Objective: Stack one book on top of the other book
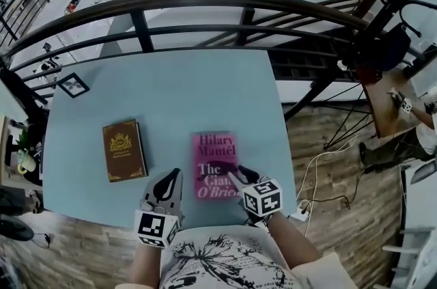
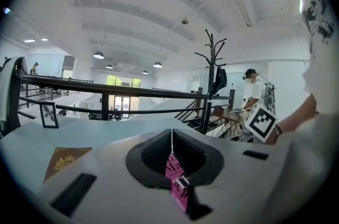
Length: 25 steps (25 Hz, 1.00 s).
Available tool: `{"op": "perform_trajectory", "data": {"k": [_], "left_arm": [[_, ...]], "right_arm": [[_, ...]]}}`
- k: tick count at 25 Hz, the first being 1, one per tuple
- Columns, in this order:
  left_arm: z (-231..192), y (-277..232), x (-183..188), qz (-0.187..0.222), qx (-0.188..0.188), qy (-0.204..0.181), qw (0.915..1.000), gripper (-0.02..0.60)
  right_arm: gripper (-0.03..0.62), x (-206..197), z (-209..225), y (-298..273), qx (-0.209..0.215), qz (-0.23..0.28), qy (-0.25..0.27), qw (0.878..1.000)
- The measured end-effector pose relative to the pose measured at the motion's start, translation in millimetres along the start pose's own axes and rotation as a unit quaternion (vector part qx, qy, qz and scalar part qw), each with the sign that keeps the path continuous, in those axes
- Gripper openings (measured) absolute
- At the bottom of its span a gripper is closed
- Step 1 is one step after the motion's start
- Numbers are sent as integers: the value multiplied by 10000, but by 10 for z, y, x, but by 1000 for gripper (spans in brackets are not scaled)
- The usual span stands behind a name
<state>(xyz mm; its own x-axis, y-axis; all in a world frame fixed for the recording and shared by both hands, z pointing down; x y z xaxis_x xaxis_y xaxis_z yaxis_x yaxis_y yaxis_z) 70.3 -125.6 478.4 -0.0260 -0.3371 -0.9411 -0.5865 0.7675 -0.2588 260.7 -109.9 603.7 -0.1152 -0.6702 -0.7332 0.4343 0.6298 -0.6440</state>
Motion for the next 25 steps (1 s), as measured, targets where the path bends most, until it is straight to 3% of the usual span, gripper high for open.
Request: {"op": "perform_trajectory", "data": {"k": [10, 14, 17, 22, 25], "left_arm": [[-60, -238, -331, -319, 312, 101, 9990, 12], [-61, -310, -462, -511, 407, 170, 9977, 12], [-43, -347, -555, -664, 445, 213, 9966, 12], [-1, -425, -649, -954, 460, 239, 9941, 12], [-35, -511, -797, -1368, 596, 589, 9870, 12]], "right_arm": [[313, -434, 312, -551, 463, -998, -510, 9926], [310, -507, 286, -673, 677, -1152, -718, 9884], [259, -553, 279, -715, 737, -1206, -819, 9866], [244, -560, 291, -710, 759, -1153, -906, 9863], [242, -564, 303, -710, 761, -1144, -870, 9867]]}}
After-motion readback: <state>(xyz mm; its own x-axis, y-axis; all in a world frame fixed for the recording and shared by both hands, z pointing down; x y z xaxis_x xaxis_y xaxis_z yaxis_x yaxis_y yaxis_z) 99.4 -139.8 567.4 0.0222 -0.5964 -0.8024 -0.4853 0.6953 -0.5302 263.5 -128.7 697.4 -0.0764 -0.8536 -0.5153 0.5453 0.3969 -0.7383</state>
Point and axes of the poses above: the fingertips, and each gripper's own axes: y backward along the fingers, z to its right, x out of its top, the point moved 3 cm from there along y, backward along the fingers, and after that the axes turned 6 degrees about y, right-handed, at the moved point
